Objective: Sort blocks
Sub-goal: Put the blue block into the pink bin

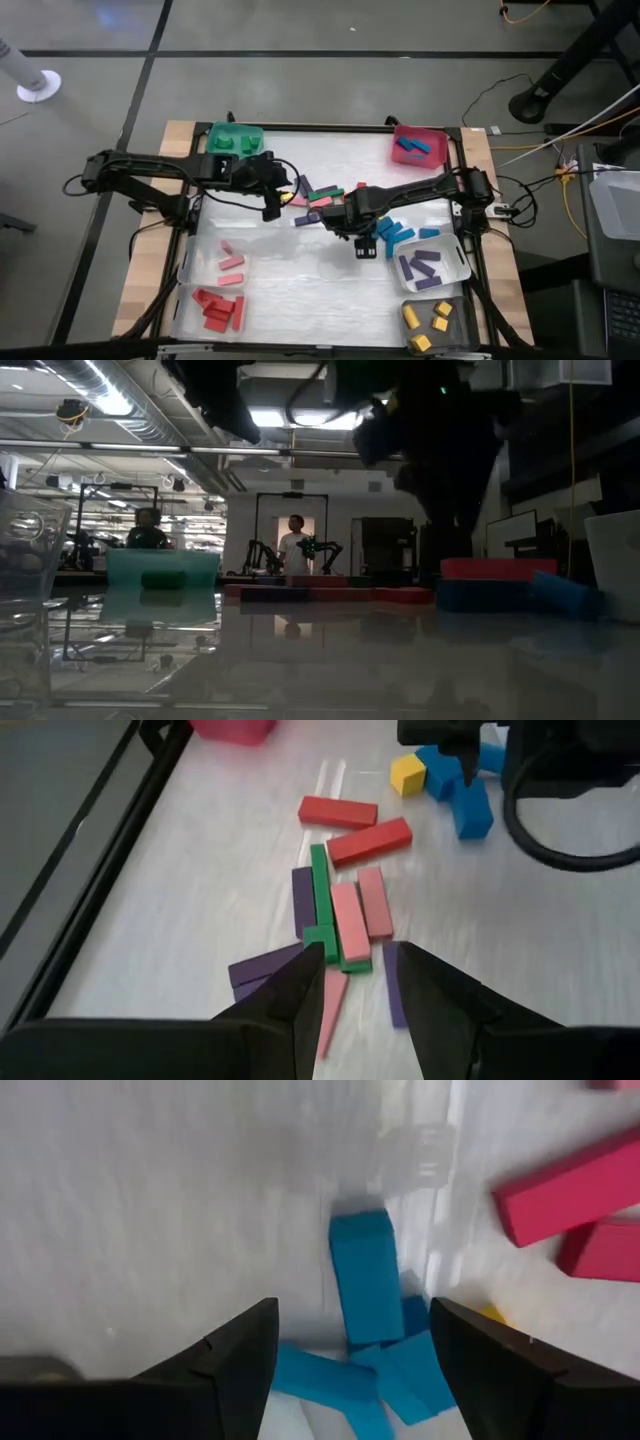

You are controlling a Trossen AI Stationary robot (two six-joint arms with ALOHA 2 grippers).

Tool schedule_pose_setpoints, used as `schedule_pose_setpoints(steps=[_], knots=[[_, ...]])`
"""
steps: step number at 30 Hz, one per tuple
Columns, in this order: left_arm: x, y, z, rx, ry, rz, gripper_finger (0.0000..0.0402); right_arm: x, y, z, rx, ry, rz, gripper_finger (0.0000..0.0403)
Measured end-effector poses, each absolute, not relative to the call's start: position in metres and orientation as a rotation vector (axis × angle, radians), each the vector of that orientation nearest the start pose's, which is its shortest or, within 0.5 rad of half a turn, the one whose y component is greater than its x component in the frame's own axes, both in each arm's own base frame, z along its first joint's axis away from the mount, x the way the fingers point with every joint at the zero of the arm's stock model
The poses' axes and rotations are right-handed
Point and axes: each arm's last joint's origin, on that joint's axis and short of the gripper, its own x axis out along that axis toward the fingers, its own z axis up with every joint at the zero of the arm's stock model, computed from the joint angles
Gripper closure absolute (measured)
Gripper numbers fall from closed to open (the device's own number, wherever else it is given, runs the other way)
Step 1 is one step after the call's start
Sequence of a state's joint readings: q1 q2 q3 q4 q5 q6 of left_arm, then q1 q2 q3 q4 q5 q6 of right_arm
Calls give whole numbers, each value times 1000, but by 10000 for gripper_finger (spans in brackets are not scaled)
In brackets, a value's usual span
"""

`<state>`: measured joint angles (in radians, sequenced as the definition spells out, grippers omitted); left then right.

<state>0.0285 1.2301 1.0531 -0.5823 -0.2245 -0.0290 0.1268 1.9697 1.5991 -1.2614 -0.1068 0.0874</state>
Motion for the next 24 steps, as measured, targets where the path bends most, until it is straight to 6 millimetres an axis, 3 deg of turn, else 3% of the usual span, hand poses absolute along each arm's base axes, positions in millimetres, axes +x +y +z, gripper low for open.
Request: schedule_pose_setpoints(steps=[15, 18, 21, 24], knots=[[247, 13, 307, 34, 736, 253, 286, 343, 33, 148, 5, 1665, 73, 153], [236, 11, 314, 4, 728, 260, 286, 341, 27, 146, 59, 1668, 90, 186], [220, 11, 318, -56, 759, 286, 286, 342, 20, 146, 92, 1665, 88, 244], [208, 10, 308, -122, 806, 321, 286, 346, 12, 150, 133, 1653, 89, 277]])
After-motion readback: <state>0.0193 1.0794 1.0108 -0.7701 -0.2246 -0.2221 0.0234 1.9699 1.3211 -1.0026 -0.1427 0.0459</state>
